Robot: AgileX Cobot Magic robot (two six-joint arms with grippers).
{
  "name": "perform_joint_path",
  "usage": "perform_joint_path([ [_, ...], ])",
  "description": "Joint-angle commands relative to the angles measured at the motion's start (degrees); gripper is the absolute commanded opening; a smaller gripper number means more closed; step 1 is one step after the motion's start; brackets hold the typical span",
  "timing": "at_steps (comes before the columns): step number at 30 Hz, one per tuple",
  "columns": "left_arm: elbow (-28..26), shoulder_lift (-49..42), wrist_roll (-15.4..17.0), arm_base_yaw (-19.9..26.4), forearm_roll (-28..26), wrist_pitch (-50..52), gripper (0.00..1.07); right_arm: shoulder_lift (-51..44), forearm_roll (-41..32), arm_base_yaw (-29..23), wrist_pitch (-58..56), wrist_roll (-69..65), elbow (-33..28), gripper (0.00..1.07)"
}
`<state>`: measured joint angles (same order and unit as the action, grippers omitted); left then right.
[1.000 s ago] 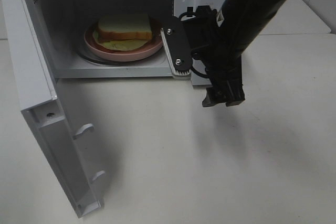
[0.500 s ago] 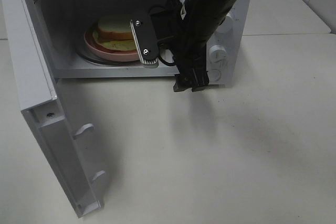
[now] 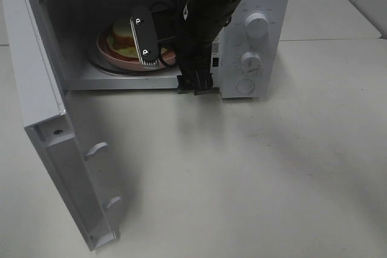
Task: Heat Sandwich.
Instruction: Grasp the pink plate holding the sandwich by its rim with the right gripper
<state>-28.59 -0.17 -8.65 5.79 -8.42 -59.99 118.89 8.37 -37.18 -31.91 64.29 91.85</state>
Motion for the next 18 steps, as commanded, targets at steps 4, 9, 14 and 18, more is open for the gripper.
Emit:
perform_joint_path([
  [4,0.17,-1.26,0.23,0.23,-0.11,0.46,0.98,4.98,-1.38,-0.29,0.17,-0.29,5.27,0.93],
  [9,0.17,-1.26,0.23,0.23,0.23,0.46,0.98,9.05,-1.32,-0.29,0.17,-0.29,9.85,0.92],
  [14,0.17,-1.26,0.23,0.23,0.86,0.46,0.98,13.46,-1.38,-0.29,0.11,-0.29,14.90,0.91],
  [18,0.17,-1.26,0.29,0.23,1.49,0.46,0.98,15.58,-1.55,-0.29,-0.06,-0.29,16.96,0.90],
])
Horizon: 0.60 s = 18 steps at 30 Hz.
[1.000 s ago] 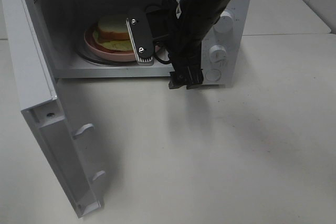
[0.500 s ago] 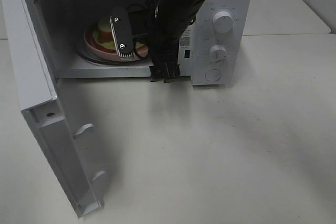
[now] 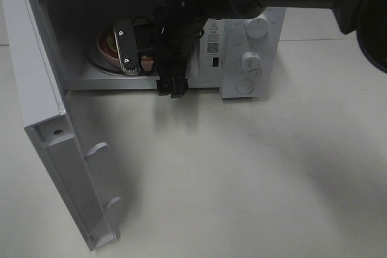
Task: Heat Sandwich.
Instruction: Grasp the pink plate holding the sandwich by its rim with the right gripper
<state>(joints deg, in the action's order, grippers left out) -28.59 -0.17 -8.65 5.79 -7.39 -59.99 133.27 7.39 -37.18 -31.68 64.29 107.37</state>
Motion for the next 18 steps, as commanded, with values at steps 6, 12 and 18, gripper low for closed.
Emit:
perform_joint_path([
  [6,0.17,-1.26,0.29,0.23,2.86,0.46,0.98,3.15,-2.06,-0.29,-0.46,0.69,2.06,0.87],
  [12,0.17,-1.26,0.29,0.23,3.09,0.52,0.98,3.21,-2.06,-0.29,-1.03,0.69,2.06,0.70],
  [18,0.17,-1.26,0.23,0.23,3.09,0.52,0.98,3.15,-1.95,-0.29,-3.50,-1.95,2.06,0.06],
])
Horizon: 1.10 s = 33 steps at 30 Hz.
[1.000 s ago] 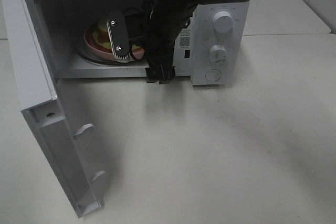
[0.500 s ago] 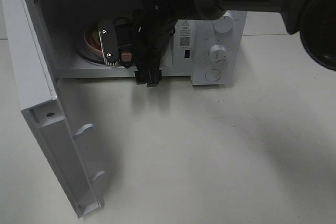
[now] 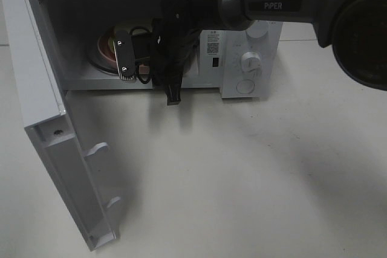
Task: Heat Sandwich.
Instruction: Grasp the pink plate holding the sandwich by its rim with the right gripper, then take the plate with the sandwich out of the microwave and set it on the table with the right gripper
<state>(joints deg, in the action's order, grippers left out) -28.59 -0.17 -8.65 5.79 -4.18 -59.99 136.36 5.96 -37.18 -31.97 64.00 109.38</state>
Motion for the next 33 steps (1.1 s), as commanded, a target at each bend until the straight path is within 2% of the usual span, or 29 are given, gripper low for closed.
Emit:
perform_joint_path([
  [1,0.17,-1.26,0.23,0.23,-0.11,0.52,0.98,0.06,-0.46,-0.29,-3.32,-1.83,0.06,0.00],
  [16,0.17,-1.26,0.23,0.23,-0.11,0.52,0.98,-1.66,-0.46,-0.29,-5.27,-1.95,-0.06,0.00],
  [26,0.17,-1.26,0.23,0.23,-0.11,0.52,0.98,-5.21,-1.20,-0.29,-7.73,3.15,-0.52,0.00],
  [33,0.17,-1.26,0.17,0.23,-0.11,0.52,0.98,-11.06,-3.50,-0.29,-3.95,12.61,-10.03,0.00],
])
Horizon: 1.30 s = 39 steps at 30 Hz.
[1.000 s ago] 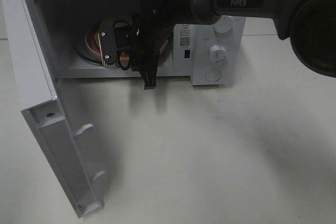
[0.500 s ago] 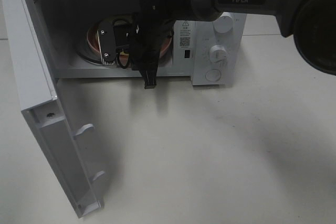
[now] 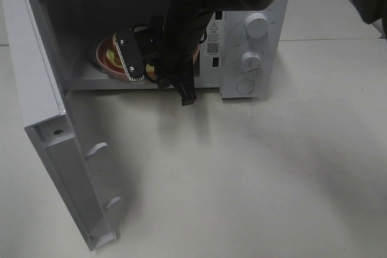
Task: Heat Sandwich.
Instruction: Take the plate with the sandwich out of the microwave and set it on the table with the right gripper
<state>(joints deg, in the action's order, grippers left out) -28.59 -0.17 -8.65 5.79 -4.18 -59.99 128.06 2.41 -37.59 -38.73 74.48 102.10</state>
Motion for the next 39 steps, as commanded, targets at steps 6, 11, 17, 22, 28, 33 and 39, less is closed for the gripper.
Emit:
perform_joint_path([
  [6,0.17,-1.26,0.17,0.23,-0.11,0.52,0.98,-7.79,-0.40,0.11,5.56,6.53,-10.20,0.00],
  [11,0.17,-1.26,0.17,0.23,-0.11,0.52,0.98,-11.29,-2.41,0.11,6.70,9.63,-15.01,0.00],
  [17,0.17,-1.26,0.17,0.23,-0.11,0.52,0.98,-14.67,-3.09,0.11,7.05,12.38,-19.60,0.00],
  [22,0.17,-1.26,0.17,0.23,-0.11,0.52,0.98,-17.88,-3.15,-0.23,7.22,13.64,-23.84,0.00],
  [28,0.17,-1.26,0.17,0.23,-0.11,0.52,0.98,-22.52,-3.15,-1.20,9.57,13.81,-29.62,0.00],
  [33,0.17,-1.26,0.17,0.23,-0.11,0.52,0.98,-25.38,-3.15,-1.20,9.57,13.58,-32.95,0.00],
  [39,0.17,-1.26,0.17,0.23,-0.11,0.52,0.98,-28.59,-3.15,-1.20,9.57,13.41,-36.38,0.00],
])
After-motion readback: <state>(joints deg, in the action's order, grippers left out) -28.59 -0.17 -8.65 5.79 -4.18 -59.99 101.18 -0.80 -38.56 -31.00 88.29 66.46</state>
